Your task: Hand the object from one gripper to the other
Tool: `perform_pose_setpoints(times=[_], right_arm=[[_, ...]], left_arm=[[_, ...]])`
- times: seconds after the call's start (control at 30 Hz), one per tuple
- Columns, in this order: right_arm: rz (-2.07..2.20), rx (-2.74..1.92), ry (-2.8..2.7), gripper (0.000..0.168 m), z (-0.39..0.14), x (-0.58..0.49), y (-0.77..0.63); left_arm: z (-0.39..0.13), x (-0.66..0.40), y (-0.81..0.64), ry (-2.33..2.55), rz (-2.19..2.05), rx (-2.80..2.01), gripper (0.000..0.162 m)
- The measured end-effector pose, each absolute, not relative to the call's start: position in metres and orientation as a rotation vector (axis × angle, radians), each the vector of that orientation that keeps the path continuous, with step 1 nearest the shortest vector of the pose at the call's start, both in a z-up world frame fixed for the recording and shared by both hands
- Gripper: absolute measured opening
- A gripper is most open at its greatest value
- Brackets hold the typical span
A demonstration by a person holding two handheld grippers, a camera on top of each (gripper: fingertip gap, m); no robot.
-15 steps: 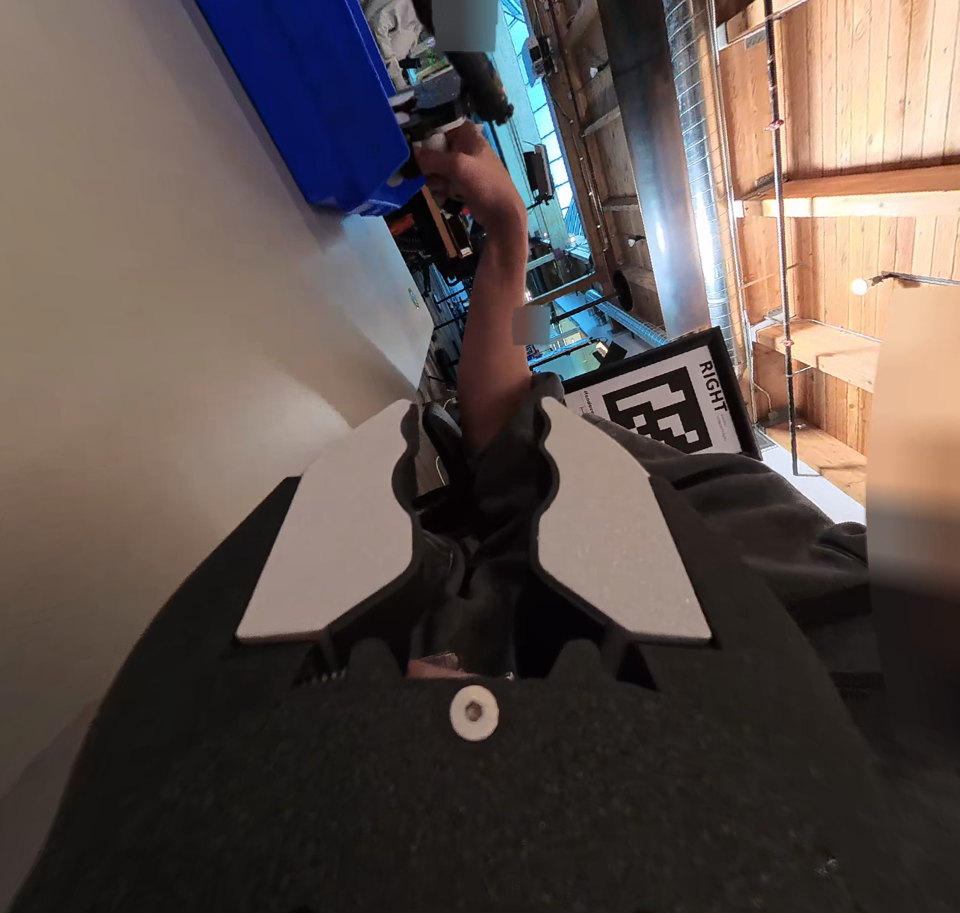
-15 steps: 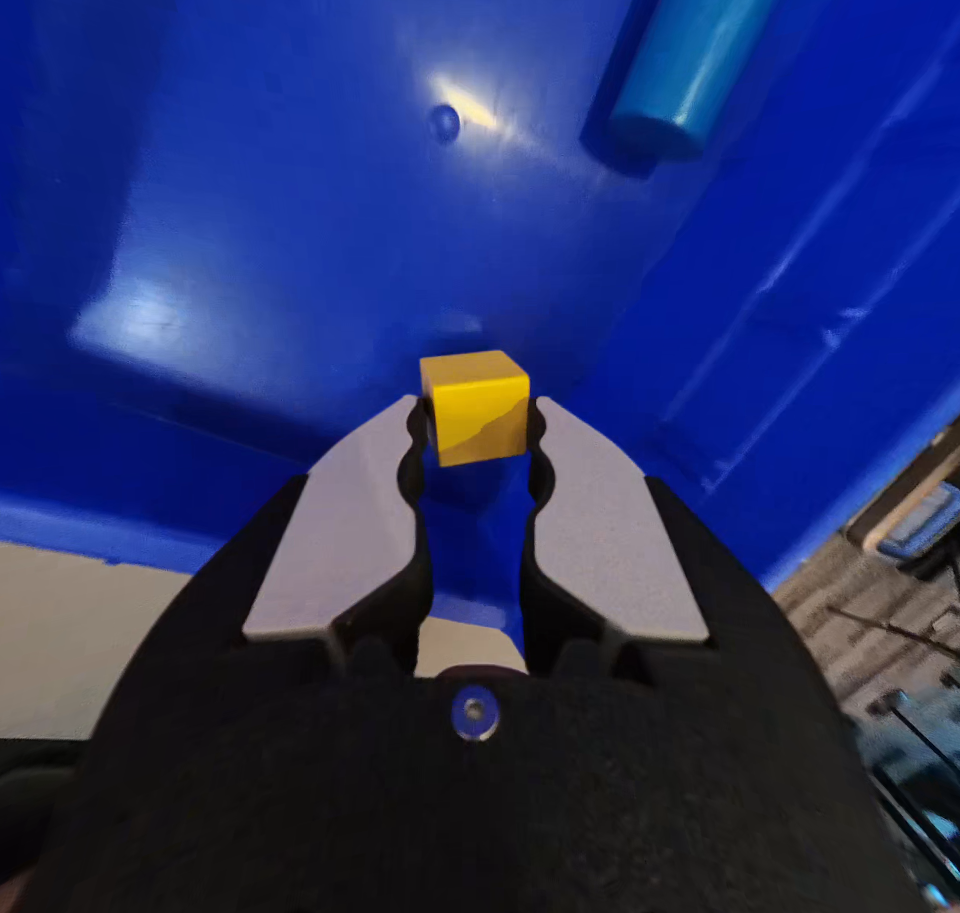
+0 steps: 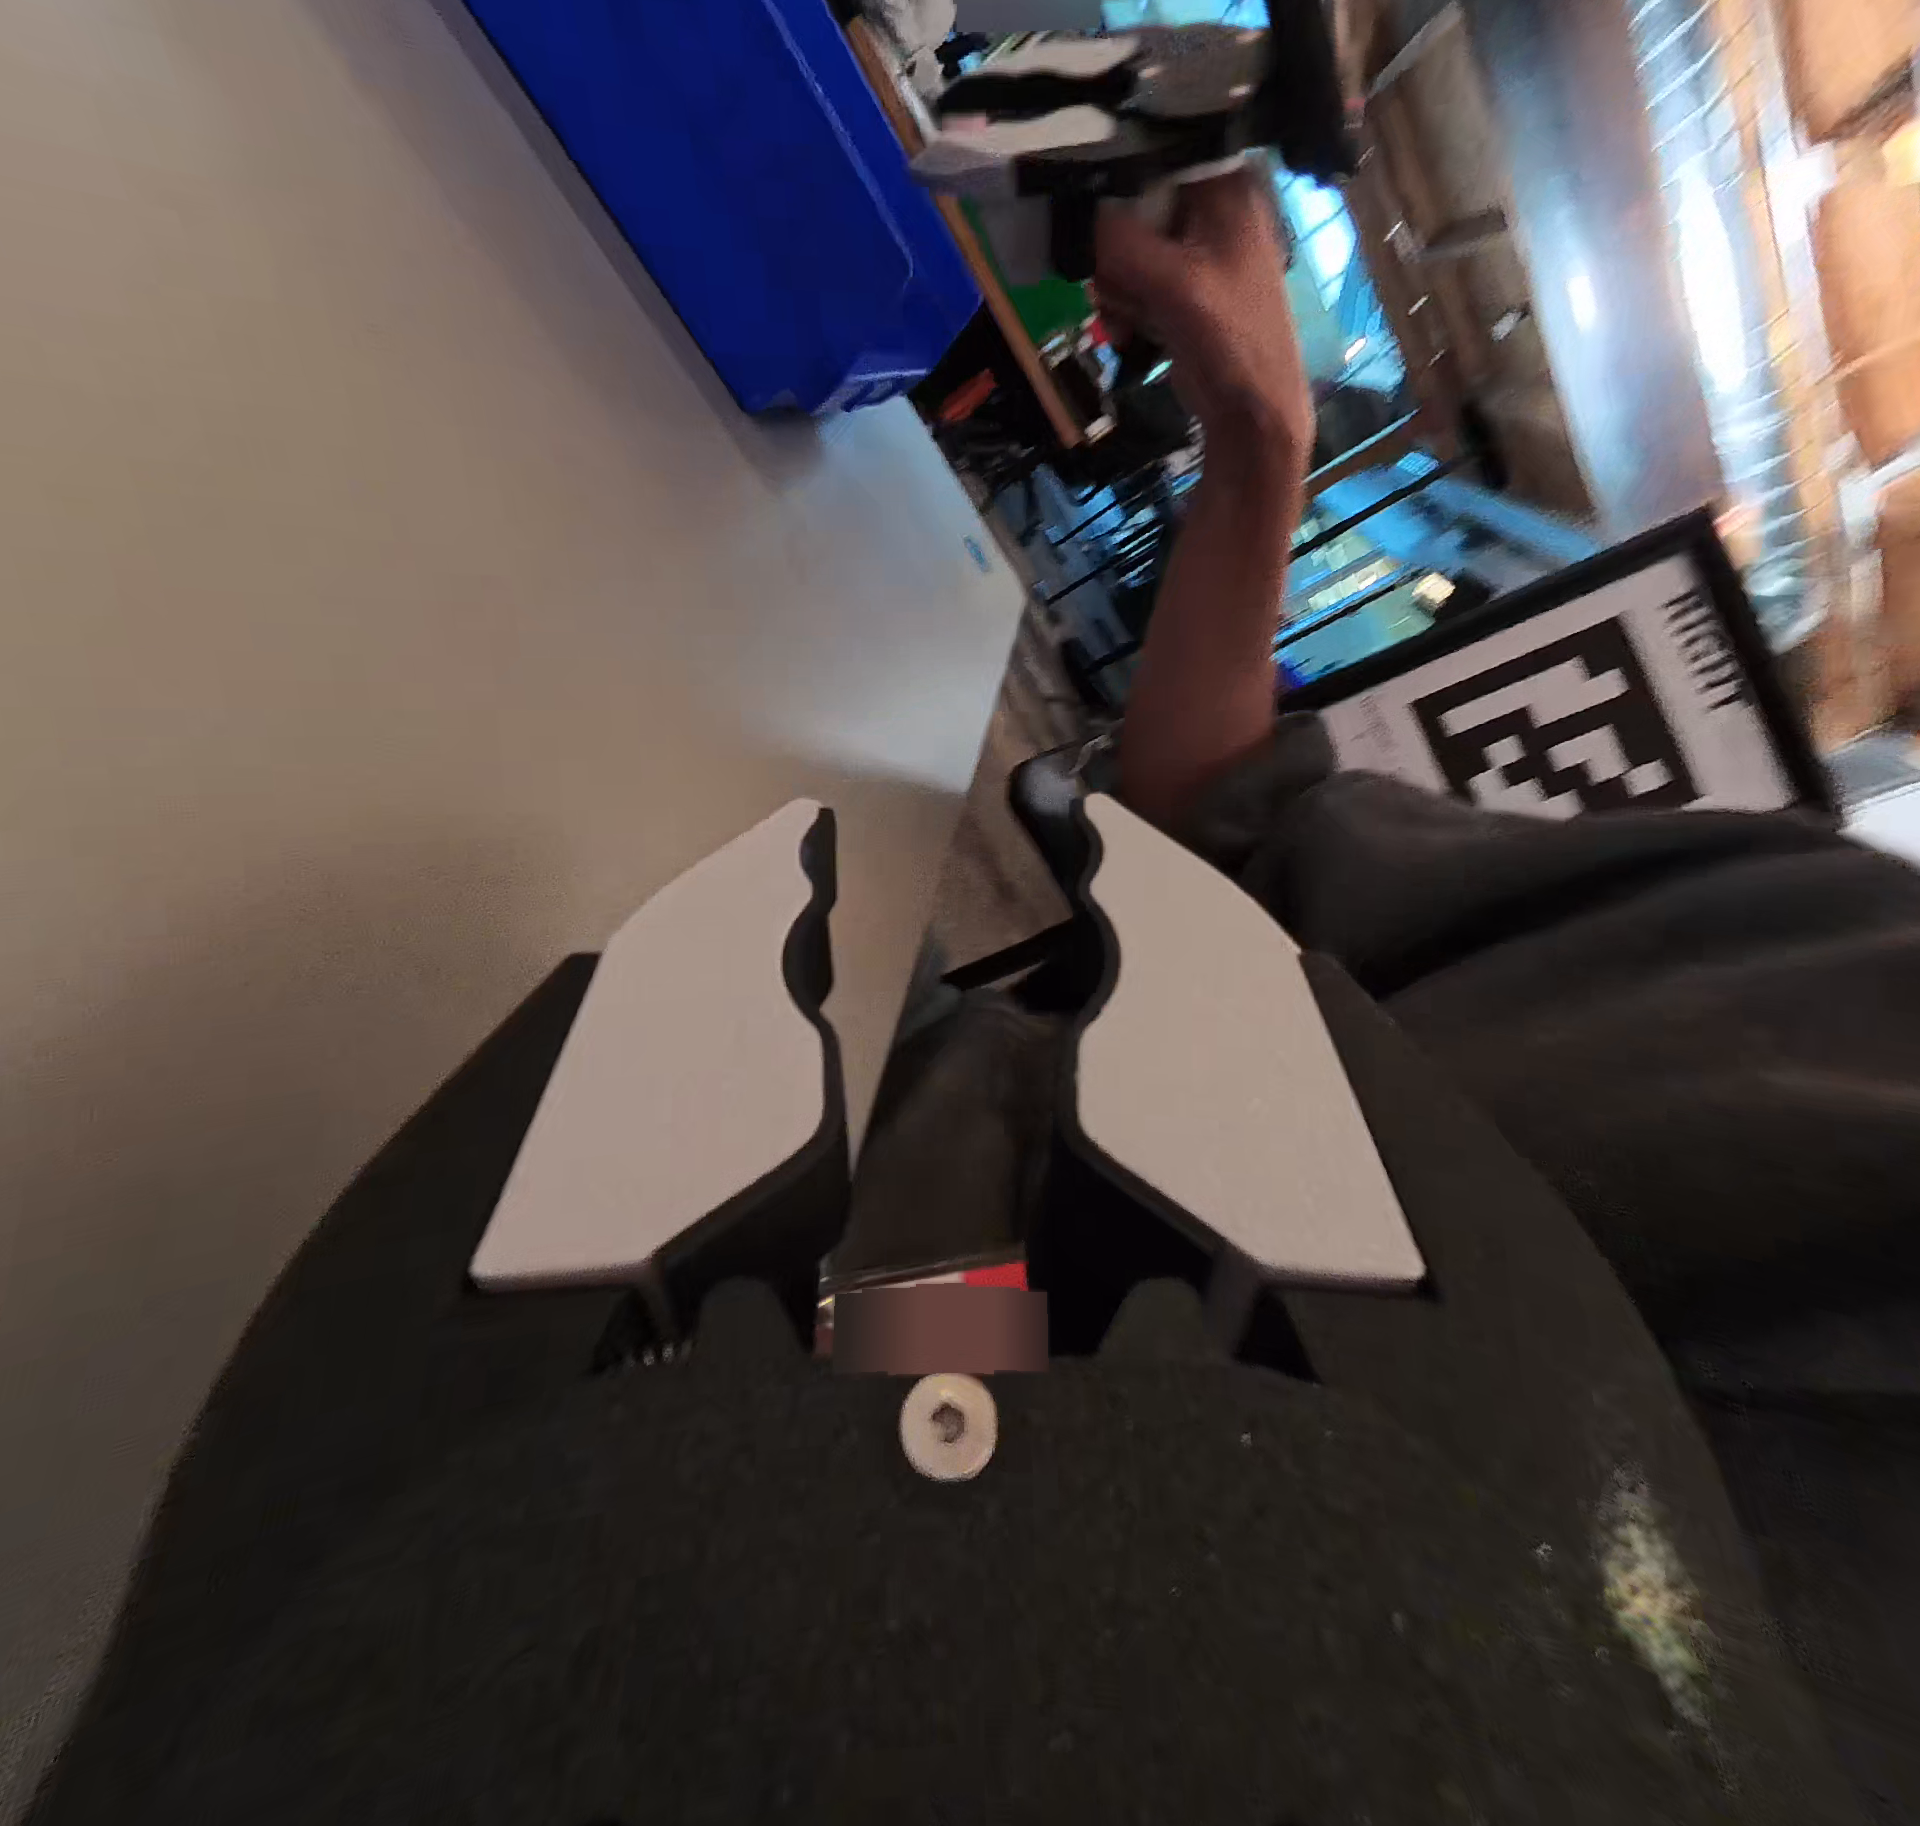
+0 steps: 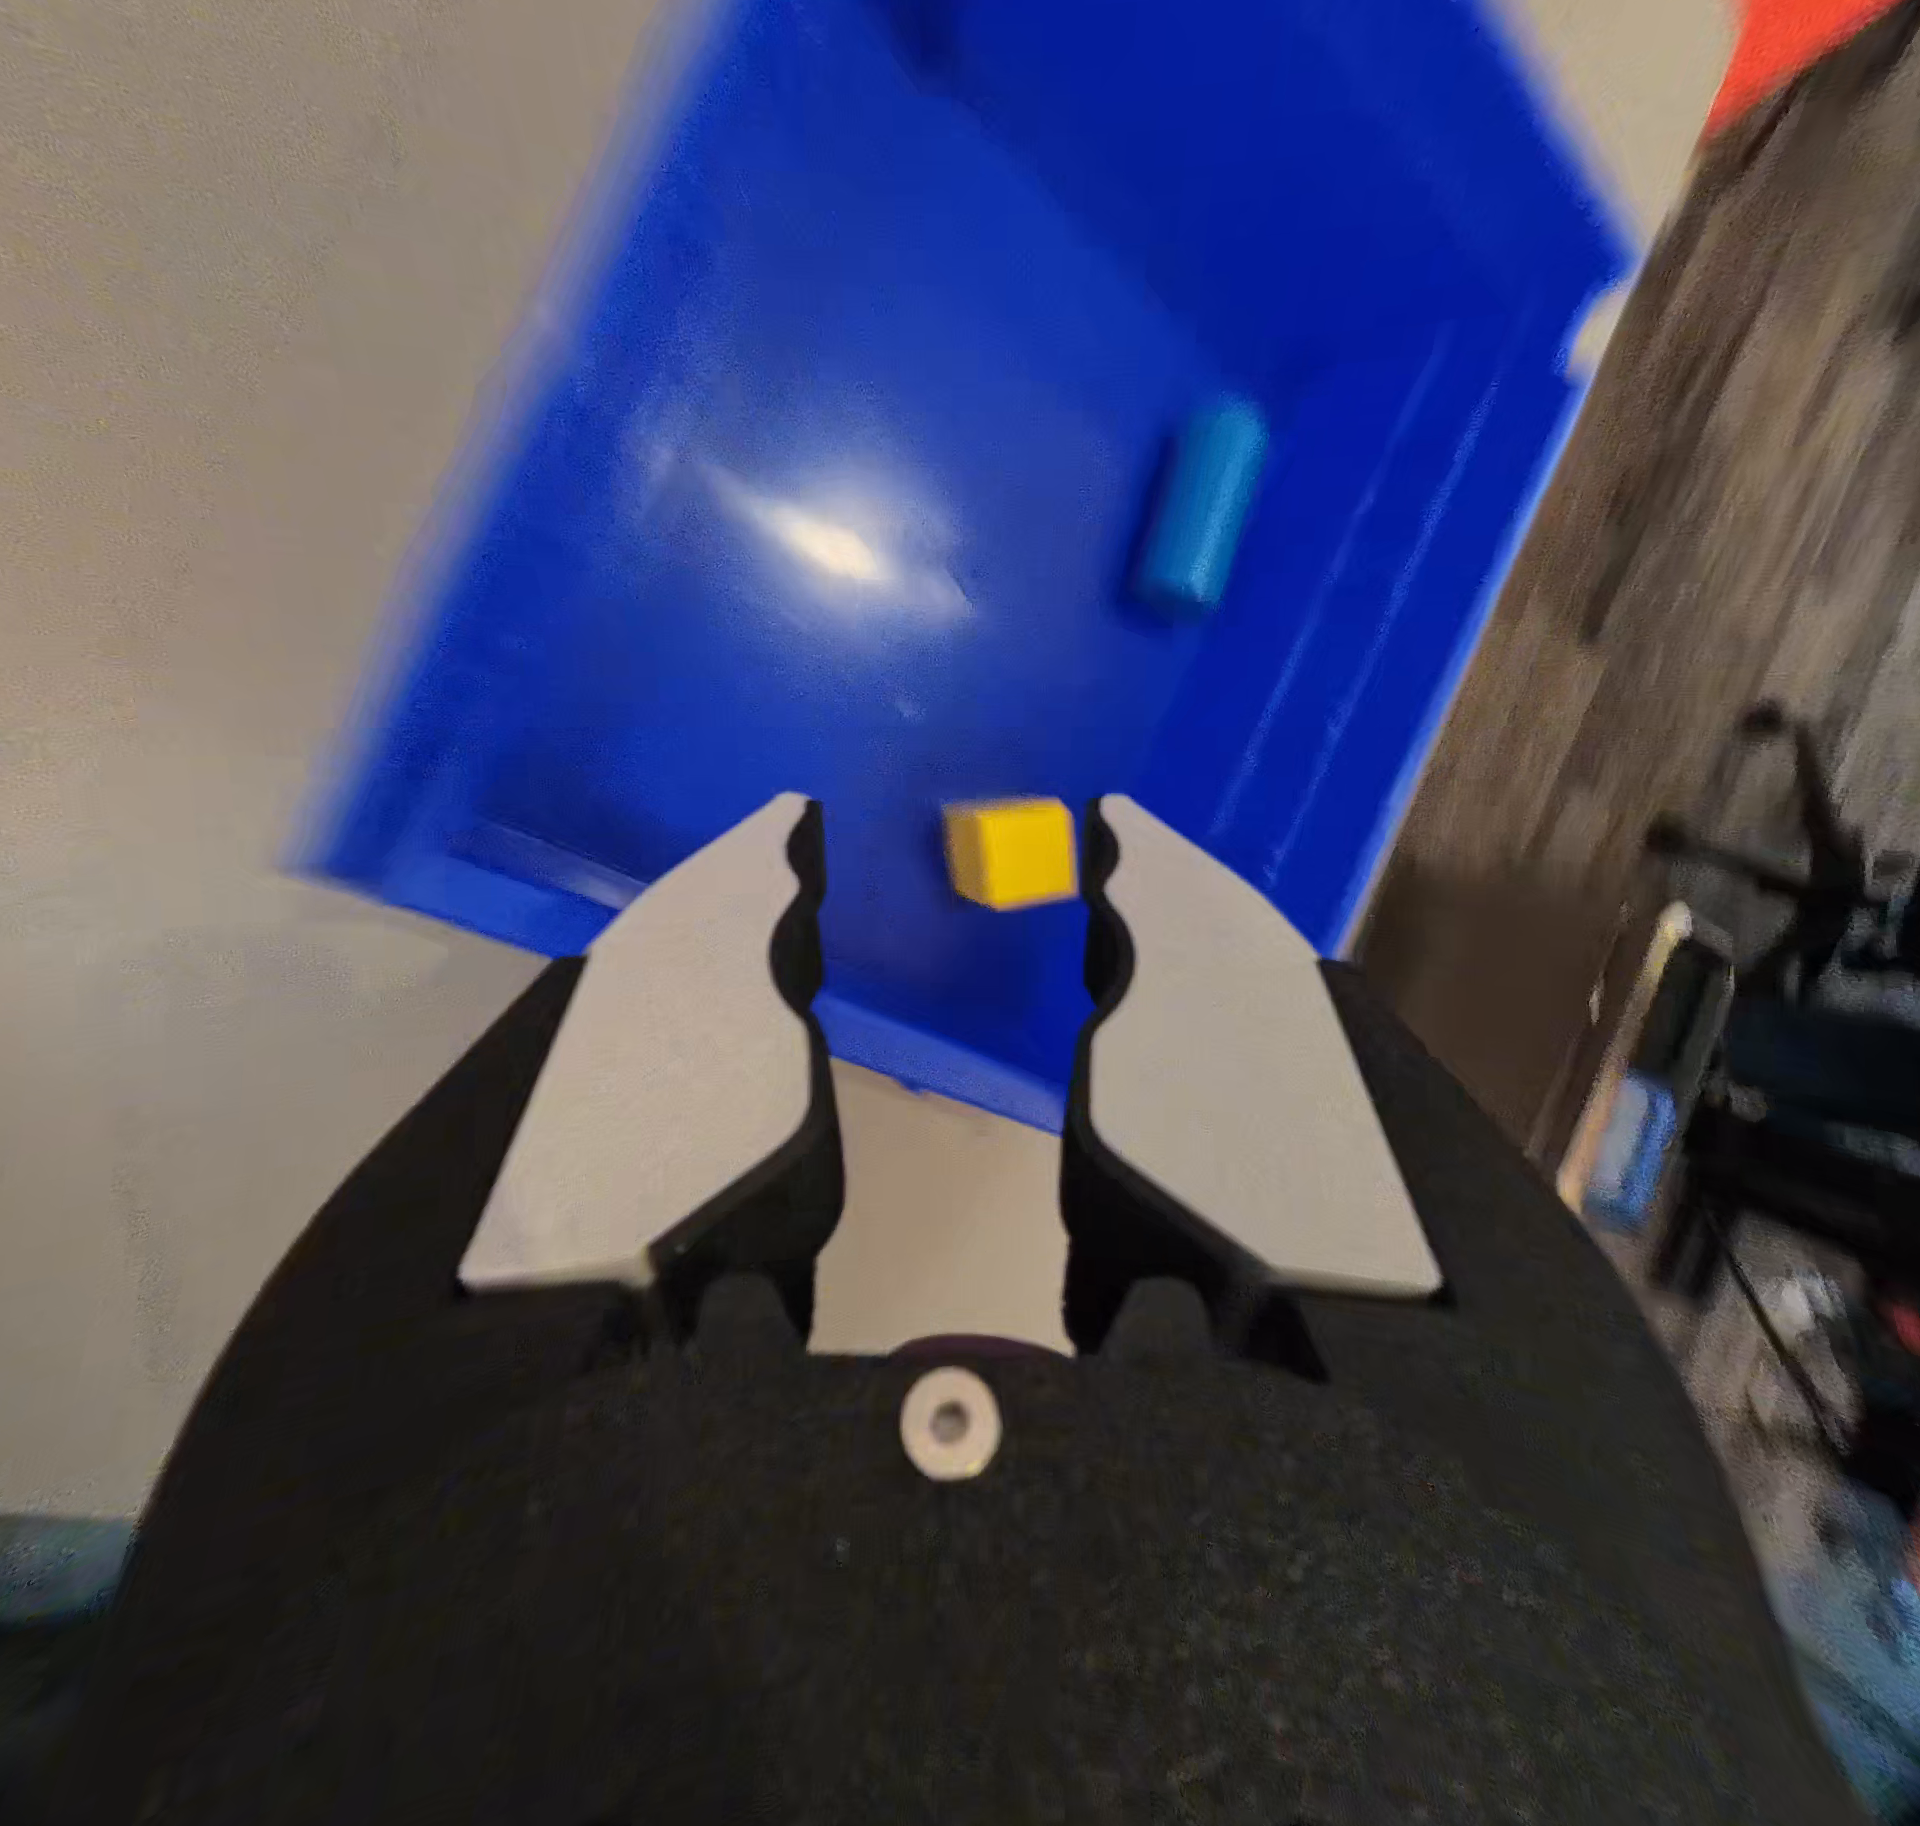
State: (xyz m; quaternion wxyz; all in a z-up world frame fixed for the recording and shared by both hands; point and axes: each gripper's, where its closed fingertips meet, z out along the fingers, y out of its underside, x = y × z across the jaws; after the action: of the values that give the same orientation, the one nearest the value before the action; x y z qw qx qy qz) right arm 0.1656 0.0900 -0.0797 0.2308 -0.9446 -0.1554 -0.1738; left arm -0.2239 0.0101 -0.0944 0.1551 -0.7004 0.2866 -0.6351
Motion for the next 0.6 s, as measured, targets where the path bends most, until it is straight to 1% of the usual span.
perform_pose_setpoints(times=[0.03,0.1,0.13,0.23,0.27,0.33,0.4,0.43,0.6], right_arm=[[-0.398,-2.475,-0.474,0.056,-0.07,0.127,0.088],[-0.027,-2.263,-0.644,0.048,-0.075,0.022,0.057],[0.164,-2.195,-0.71,0.047,-0.083,-0.026,0.034],[0.687,-2.137,-0.801,0.056,-0.111,-0.123,-0.032],[0.775,-2.127,-0.812,0.063,-0.119,-0.137,-0.043],[0.793,-2.105,-0.841,0.065,-0.132,-0.143,-0.049],[0.829,-2.041,-0.925,0.071,-0.134,-0.149,-0.057],[0.84,-2.008,-0.947,0.071,-0.133,-0.151,-0.059],[0.929,-2.005,-0.93,0.071,-0.141,-0.151,-0.061]], left_arm=[[-0.093,-0.23,0.013,0.886,-1.722,-2.0,0.043],[-0.082,-0.254,0.027,0.963,-1.5,-1.951,0.045],[-0.073,-0.27,0.038,0.986,-1.389,-1.911,0.044],[-0.052,-0.323,0.082,1.089,-1.001,-1.844,0.042],[-0.05,-0.339,0.1,1.139,-0.854,-1.846,0.042],[-0.052,-0.365,0.136,1.247,-0.571,-1.866,0.042],[-0.067,-0.381,0.164,1.403,-0.342,-1.902,0.041],[-0.078,-0.385,0.175,1.482,-0.258,-1.925,0.042],[-0.129,-0.384,0.218,1.781,-0.079,-2.021,0.043]])
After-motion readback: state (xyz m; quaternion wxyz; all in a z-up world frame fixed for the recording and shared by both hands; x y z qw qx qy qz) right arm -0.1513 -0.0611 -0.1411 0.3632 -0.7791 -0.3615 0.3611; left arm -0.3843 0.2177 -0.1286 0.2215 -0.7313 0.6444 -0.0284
